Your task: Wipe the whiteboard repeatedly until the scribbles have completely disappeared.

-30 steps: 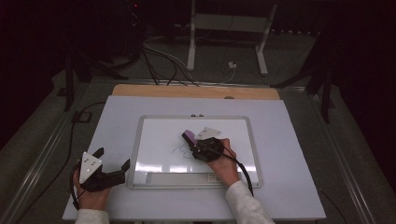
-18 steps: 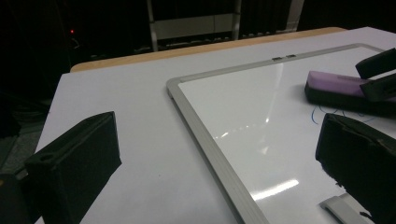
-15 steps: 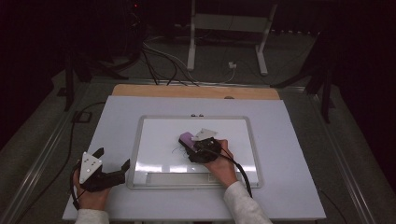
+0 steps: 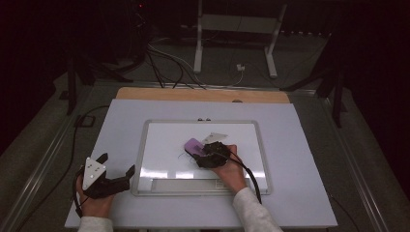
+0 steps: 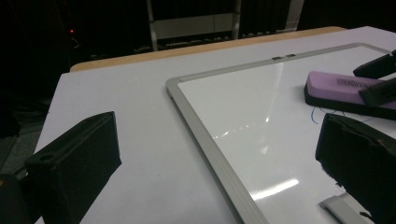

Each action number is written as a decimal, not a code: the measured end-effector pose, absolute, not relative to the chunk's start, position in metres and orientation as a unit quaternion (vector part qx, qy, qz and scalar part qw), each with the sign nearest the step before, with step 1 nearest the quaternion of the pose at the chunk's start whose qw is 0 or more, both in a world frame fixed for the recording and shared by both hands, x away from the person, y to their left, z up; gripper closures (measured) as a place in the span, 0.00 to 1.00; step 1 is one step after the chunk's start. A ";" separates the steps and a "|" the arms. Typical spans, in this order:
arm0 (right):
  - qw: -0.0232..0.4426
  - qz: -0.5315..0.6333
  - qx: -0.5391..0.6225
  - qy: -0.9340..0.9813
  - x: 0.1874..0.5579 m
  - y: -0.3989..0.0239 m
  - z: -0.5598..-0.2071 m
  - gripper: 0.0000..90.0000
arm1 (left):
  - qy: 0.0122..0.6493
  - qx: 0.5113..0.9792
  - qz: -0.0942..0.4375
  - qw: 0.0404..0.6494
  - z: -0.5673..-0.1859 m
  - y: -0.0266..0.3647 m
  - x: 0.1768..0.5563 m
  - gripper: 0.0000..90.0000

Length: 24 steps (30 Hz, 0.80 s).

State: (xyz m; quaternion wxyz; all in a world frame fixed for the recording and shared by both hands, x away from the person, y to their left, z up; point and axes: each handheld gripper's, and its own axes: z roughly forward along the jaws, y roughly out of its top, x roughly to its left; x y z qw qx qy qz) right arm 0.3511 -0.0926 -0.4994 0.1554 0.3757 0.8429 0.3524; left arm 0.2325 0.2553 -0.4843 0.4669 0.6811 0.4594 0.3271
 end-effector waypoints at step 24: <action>0.134 0.367 0.302 0.870 0.336 -0.064 -0.501 0.46 | 0.459 0.682 0.326 0.466 -0.485 0.254 0.233 0.01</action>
